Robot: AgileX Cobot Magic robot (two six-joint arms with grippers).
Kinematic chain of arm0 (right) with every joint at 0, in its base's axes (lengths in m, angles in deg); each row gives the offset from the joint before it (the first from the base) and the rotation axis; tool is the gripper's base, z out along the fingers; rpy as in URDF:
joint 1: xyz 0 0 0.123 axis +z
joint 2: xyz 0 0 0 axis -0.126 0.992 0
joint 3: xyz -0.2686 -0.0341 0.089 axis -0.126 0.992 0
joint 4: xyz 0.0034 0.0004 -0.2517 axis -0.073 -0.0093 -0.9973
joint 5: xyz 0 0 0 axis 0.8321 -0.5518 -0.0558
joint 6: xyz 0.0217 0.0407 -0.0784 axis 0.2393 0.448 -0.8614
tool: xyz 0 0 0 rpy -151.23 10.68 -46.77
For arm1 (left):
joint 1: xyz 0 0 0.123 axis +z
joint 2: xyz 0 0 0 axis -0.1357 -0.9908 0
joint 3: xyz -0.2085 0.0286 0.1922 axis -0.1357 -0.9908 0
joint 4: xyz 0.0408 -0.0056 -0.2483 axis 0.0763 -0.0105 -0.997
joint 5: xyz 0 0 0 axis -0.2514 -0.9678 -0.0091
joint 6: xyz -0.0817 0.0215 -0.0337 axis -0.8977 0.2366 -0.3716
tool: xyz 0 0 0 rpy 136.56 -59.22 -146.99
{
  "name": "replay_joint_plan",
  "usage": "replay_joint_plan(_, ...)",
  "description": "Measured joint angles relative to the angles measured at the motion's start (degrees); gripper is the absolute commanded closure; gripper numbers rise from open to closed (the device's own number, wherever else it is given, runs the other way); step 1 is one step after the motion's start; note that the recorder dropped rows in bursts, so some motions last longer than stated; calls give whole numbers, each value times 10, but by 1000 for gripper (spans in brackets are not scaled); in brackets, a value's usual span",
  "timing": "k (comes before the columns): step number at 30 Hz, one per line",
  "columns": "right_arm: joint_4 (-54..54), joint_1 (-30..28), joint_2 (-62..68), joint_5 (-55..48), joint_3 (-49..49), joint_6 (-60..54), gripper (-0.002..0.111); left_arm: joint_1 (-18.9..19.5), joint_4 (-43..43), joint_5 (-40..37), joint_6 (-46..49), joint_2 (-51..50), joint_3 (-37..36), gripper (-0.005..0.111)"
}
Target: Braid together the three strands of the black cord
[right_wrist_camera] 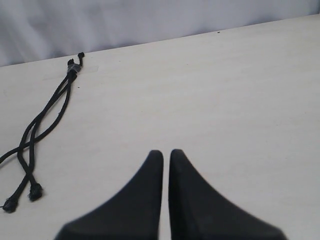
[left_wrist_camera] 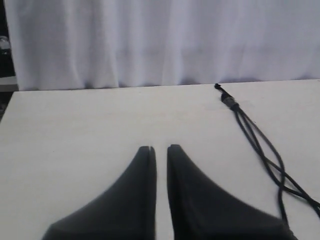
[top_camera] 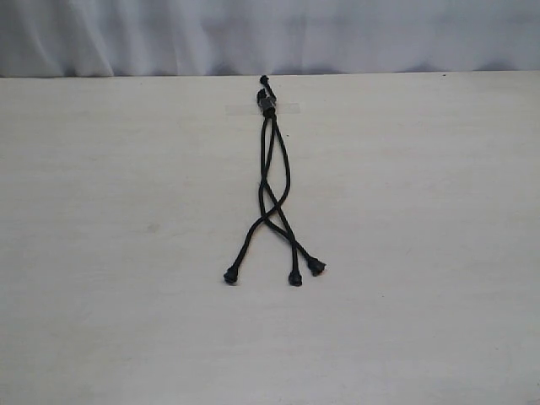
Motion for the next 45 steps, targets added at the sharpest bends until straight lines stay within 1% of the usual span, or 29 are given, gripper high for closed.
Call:
replay_joint_plan(2, 0, 0, 0, 0, 0, 0, 104, 23, 0, 26, 0, 51, -61, 98)
replay_joint_plan(5, 0, 0, 0, 0, 0, 0, 104, 43, 0, 44, 0, 101, -114, 98)
replay_joint_plan(6, 0, 0, 0, 0, 0, 0, 104, 55, -6, 53, 0, 124, -144, 98)
replay_joint_plan(7, 0, 0, 0, 0, 0, 0, 104, 67, -6, 51, 0, 140, -163, 98)
replay_joint_plan(9, 0, 0, 0, 0, 0, 0, 104, 73, -6, 50, 0, 148, -173, 98)
replay_joint_plan(45, 0, 0, 0, 0, 0, 0, 104, 73, -6, 50, 0, 151, -174, 98)
